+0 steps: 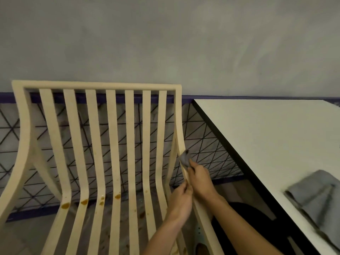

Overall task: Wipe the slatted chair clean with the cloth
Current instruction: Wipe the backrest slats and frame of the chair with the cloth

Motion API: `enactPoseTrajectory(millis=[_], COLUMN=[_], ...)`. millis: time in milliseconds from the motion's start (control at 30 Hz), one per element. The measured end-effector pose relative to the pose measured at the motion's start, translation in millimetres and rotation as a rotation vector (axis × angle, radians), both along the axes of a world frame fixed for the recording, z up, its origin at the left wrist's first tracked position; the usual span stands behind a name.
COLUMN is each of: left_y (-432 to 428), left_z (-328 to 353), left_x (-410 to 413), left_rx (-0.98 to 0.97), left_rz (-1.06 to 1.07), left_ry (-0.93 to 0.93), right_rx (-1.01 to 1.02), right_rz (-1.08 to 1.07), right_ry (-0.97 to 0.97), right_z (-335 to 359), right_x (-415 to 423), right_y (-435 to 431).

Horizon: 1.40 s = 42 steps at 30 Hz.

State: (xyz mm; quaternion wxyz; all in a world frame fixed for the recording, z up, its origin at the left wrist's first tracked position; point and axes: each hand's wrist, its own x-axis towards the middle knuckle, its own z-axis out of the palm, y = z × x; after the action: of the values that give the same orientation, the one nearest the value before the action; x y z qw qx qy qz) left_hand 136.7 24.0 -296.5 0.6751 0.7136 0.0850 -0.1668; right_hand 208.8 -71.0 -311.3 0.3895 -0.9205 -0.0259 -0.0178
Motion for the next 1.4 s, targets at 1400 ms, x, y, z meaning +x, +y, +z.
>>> enactPoseTrajectory(millis=[1400], left_y=[16], left_z=[-29], left_x=[83], left_rx=[0.103], left_rz=[-0.108], left_ry=[-0.004], right_rx=[0.053], right_rz=[0.106], right_ry=[-0.199], right_z=[0], right_x=[103], right_y=[31])
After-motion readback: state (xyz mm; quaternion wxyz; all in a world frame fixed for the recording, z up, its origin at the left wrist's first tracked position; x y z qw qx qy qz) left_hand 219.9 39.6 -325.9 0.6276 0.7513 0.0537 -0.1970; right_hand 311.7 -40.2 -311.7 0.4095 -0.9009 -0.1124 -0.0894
